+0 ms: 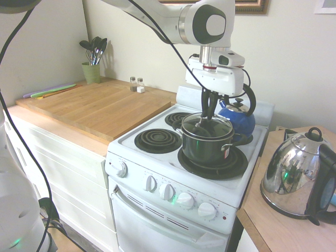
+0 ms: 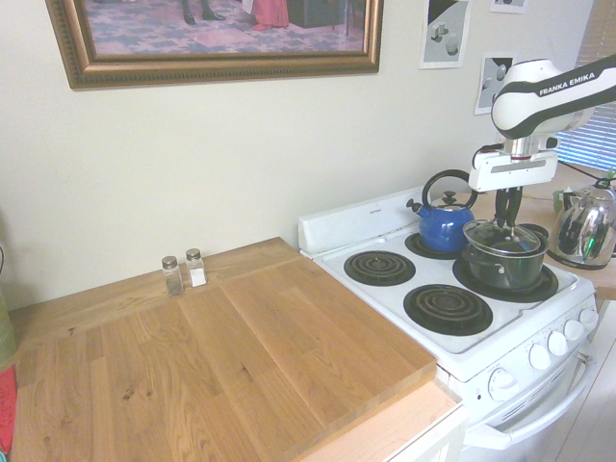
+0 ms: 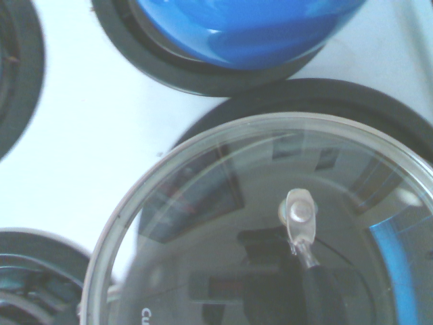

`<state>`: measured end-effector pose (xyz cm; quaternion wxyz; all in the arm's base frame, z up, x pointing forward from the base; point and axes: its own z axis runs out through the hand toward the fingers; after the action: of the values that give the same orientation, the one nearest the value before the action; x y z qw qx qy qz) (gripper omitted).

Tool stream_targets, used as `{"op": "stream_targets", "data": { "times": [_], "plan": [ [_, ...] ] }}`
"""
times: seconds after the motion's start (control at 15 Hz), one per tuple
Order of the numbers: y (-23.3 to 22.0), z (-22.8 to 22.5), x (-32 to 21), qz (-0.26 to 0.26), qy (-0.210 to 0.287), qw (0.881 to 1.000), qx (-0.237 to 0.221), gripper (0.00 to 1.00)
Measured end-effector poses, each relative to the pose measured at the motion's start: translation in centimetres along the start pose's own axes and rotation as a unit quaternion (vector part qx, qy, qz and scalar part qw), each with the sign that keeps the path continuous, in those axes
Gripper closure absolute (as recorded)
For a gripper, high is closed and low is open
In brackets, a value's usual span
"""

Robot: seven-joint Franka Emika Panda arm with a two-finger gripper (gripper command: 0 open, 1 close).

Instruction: Cover the lid of the pot

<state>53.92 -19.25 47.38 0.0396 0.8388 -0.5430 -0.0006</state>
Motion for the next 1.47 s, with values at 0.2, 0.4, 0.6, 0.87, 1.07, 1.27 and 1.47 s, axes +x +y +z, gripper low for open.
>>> {"op": "stream_targets", "data": {
  "times": [0.2,0.4,0.6,0.87,1.07,1.27,1.47],
  "plan": [
    [0.38,0.22,0.26,-0.001,0.007,1.000,-0.011,1.00],
    [-0.03,0.53,-0.25,-0.010,0.010,1.000,-0.017,1.00],
    [-0.09,0.59,-0.28,-0.010,0.010,1.000,-0.017,1.00],
    [-0.16,0.59,-0.33,-0.011,0.011,1.000,-0.016,0.00],
    [-0.14,0.56,-0.34,-0.011,0.011,1.000,-0.016,0.00],
    [-0.07,0.87,-0.40,-0.004,0.009,1.000,-0.018,0.00],
    [0.15,0.24,-0.46,0.004,0.012,1.000,-0.014,0.00]
  ]
}}
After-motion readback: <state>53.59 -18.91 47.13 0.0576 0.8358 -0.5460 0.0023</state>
